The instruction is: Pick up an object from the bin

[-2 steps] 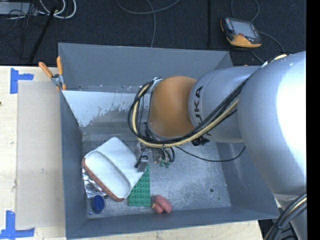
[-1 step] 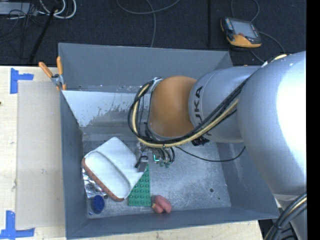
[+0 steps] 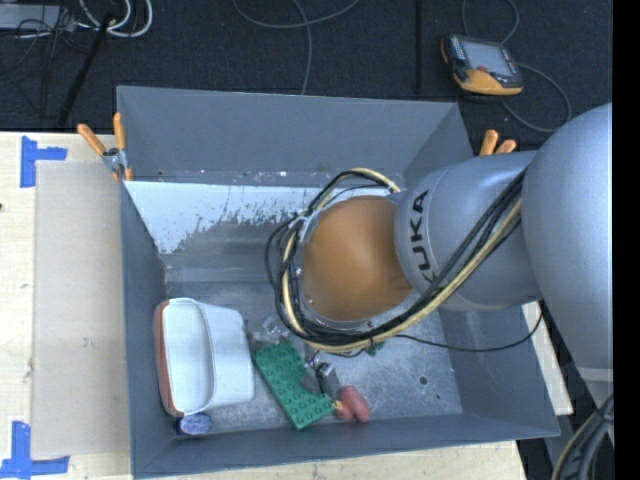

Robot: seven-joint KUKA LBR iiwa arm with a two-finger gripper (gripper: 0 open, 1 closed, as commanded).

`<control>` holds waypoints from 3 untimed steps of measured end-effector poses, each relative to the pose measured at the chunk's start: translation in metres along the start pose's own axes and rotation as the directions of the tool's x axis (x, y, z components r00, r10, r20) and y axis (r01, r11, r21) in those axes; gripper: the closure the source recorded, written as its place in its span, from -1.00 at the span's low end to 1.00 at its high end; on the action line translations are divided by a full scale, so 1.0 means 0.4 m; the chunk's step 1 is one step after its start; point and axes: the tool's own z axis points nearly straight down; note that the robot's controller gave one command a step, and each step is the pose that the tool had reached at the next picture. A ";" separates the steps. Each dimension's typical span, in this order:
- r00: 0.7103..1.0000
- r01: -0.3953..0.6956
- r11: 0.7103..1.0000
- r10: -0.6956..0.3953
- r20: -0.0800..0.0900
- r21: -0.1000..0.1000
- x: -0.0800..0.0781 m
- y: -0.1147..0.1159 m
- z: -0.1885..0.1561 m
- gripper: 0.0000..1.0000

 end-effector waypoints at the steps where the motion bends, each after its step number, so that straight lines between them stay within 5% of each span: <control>1: 1.000 -0.001 1.000 0.001 0.009 0.003 -0.007 -0.002 -0.007 1.00; 2: 1.000 -0.008 1.000 0.008 -0.002 -0.006 -0.082 -0.042 -0.288 1.00; 3: 1.000 -0.014 1.000 0.014 -0.005 -0.013 -0.264 0.019 -0.226 1.00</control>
Offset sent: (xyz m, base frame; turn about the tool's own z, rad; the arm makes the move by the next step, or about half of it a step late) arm 0.0000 0.0000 0.0000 0.0000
